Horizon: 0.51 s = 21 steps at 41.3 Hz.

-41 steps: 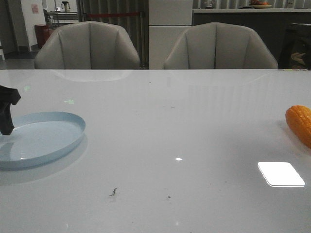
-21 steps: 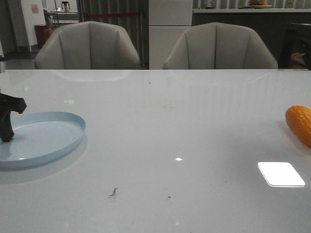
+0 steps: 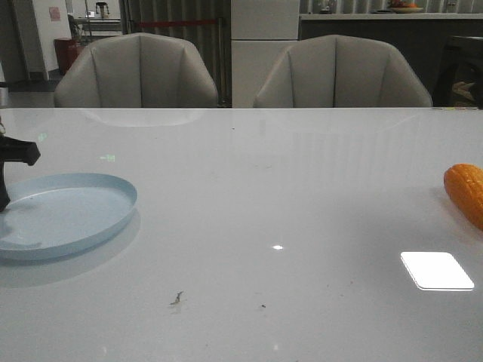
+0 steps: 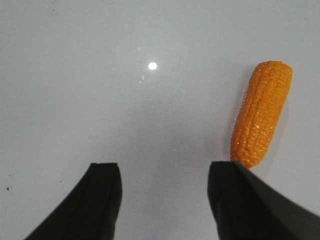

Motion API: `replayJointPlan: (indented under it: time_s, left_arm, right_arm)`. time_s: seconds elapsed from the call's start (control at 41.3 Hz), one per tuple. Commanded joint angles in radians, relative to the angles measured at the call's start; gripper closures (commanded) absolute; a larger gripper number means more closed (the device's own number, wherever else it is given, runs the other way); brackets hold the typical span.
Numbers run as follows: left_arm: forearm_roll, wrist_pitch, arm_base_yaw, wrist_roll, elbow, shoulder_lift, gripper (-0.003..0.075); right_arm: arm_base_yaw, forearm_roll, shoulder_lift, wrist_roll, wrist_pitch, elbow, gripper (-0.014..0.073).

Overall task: Place corn on plate with both arms
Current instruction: 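Grip the plate rim with the left gripper and lift it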

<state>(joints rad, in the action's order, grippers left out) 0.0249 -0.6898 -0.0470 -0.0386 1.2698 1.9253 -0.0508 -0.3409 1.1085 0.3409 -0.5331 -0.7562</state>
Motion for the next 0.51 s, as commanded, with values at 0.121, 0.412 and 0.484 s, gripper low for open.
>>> replayJointPlan:
  time_s: [0.121,0.412,0.484]
  left_arm:
    - [0.126,-0.115,-0.010,0.002,0.213,-0.048,0.0627]
    - [0.309,-0.189,-0.127,-0.026,0.389,-0.048,0.0627]
    - [0.352,-0.180,-0.168,-0.026,0.398,-0.048,0.0627]
  right_arm:
    - [0.001,-0.019,-0.015,0.013,0.050,-0.034,0.0097]
    - [0.001,-0.019,-0.015,0.013,0.050,-0.034,0.0097]
    - [0.001,-0.019,-0.015,0.013,0.050,-0.034,0.0097]
